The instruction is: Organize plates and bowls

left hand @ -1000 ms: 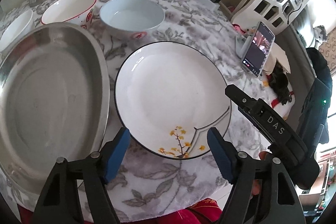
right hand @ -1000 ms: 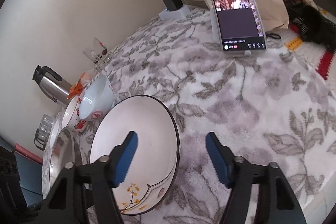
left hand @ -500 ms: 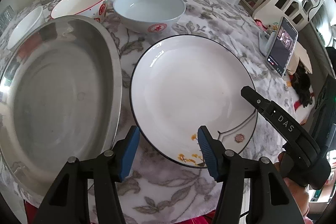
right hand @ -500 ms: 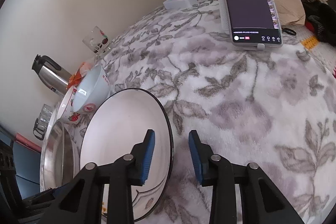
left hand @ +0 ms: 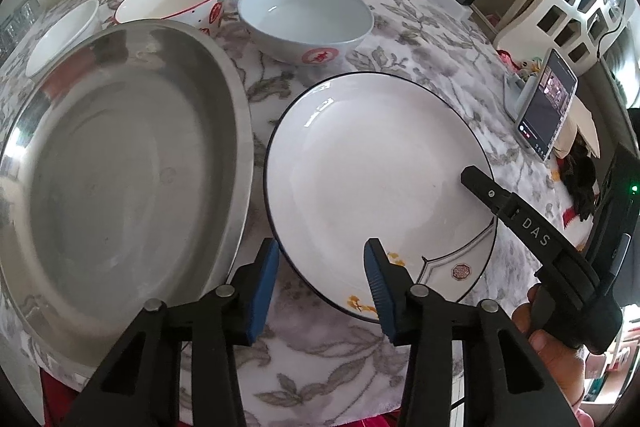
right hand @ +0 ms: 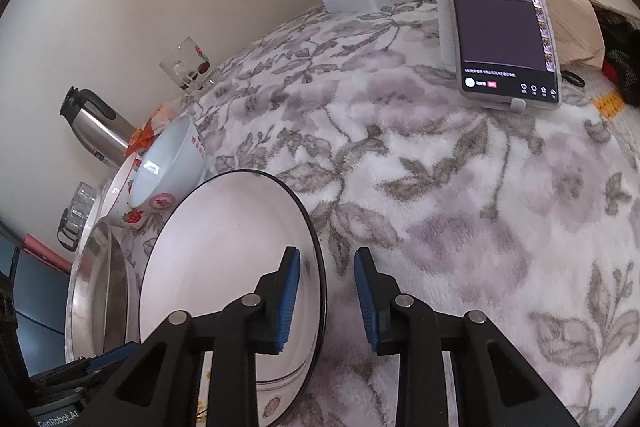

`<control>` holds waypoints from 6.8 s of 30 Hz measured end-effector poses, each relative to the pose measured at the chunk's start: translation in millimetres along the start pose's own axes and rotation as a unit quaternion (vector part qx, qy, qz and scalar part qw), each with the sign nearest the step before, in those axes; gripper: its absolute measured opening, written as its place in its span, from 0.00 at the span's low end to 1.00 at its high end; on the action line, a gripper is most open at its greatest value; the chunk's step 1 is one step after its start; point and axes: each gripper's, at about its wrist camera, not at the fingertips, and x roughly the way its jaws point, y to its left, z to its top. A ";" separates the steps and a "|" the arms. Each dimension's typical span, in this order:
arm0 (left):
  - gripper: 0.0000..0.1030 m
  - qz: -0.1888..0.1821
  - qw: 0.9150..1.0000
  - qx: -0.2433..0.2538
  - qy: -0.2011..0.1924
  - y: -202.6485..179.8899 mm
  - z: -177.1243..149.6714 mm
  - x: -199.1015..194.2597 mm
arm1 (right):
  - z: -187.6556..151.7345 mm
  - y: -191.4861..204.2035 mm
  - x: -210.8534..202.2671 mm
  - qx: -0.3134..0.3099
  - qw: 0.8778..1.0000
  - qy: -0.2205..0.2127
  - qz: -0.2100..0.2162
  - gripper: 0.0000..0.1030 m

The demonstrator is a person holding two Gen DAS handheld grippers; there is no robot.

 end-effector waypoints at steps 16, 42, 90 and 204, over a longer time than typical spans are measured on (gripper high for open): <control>0.16 0.000 0.998 -0.062 -0.005 16.9 1.9 3.1 | 3.0 0.5 4.7 -0.012 1.000 -0.002 0.017 0.21; 0.16 0.017 0.999 -0.041 -0.001 6.9 -1.5 9.8 | 2.1 -3.9 -0.1 -0.038 0.999 0.008 0.037 0.14; 0.16 -0.047 0.998 -0.044 -0.012 9.9 9.3 4.2 | -2.8 -9.0 -30.5 -0.034 0.999 0.010 0.004 0.14; 0.16 -0.060 0.959 -0.262 -0.092 261.6 35.8 -65.4 | -37.5 245.4 33.9 -0.151 0.987 0.053 0.025 0.14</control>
